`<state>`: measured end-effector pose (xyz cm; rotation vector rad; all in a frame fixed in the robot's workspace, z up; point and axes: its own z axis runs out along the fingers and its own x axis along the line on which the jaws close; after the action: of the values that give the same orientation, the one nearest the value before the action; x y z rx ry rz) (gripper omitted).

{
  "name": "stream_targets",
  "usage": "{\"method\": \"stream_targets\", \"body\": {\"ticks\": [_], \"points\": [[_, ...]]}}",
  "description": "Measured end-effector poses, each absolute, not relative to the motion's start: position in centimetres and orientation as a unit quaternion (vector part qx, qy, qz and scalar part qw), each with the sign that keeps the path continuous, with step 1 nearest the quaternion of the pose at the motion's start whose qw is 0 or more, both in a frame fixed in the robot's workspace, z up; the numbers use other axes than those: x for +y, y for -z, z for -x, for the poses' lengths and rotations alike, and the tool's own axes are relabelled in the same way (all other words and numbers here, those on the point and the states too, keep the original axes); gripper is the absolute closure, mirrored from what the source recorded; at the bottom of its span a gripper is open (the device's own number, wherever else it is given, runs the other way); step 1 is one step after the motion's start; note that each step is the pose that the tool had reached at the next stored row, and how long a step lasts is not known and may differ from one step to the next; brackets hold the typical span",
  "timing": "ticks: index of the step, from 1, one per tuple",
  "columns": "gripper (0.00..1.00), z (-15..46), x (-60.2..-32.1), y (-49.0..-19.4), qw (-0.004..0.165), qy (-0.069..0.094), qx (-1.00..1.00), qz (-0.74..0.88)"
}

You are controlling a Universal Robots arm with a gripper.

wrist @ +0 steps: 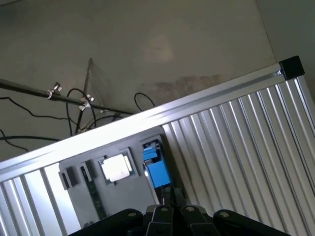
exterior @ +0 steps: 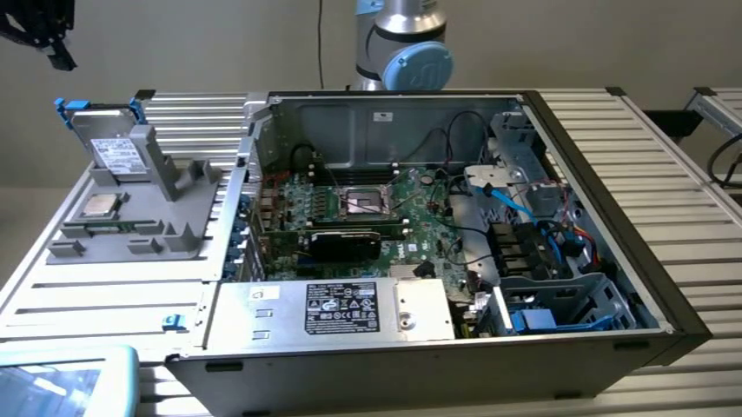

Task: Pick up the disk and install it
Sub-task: 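Pick up the disk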

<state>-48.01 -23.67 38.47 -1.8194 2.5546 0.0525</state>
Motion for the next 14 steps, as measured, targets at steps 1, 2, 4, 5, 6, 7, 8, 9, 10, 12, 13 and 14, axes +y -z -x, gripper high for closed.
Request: {"method": "stream_targets", "body": {"ticks": [1, 2, 4, 5, 6, 7, 8, 9, 10, 12, 13, 14], "points": [[0.89, 48.01, -23.67, -38.47, 0.002, -0.017, 0.809, 0.587], [0.89, 48.00, -23.67, -38.47, 0.002, -0.017, 0.804, 0.595], [0.89, 48.01, -23.67, -38.47, 0.002, -0.017, 0.793, 0.609], [0.89, 48.01, -23.67, -38.47, 0.002, -0.017, 0.787, 0.617], [0.89, 48.01, -23.67, -38.47, 0.002, -0.017, 0.782, 0.623], [0.89, 48.01, -23.67, -38.47, 0.001, -0.017, 0.775, 0.631], [0.89, 48.01, -23.67, -38.47, 0.001, -0.017, 0.770, 0.638], [0.89, 48.01, -23.67, -38.47, 0.001, -0.017, 0.764, 0.645], [0.89, 48.01, -23.67, -38.47, 0.001, -0.017, 0.758, 0.652], [0.89, 48.01, -23.67, -38.47, 0.001, -0.017, 0.746, 0.665], [0.89, 48.01, -23.67, -38.47, 0.001, -0.017, 0.740, 0.672], [0.89, 48.01, -23.67, -38.47, 0.001, -0.017, 0.734, 0.679]]}}
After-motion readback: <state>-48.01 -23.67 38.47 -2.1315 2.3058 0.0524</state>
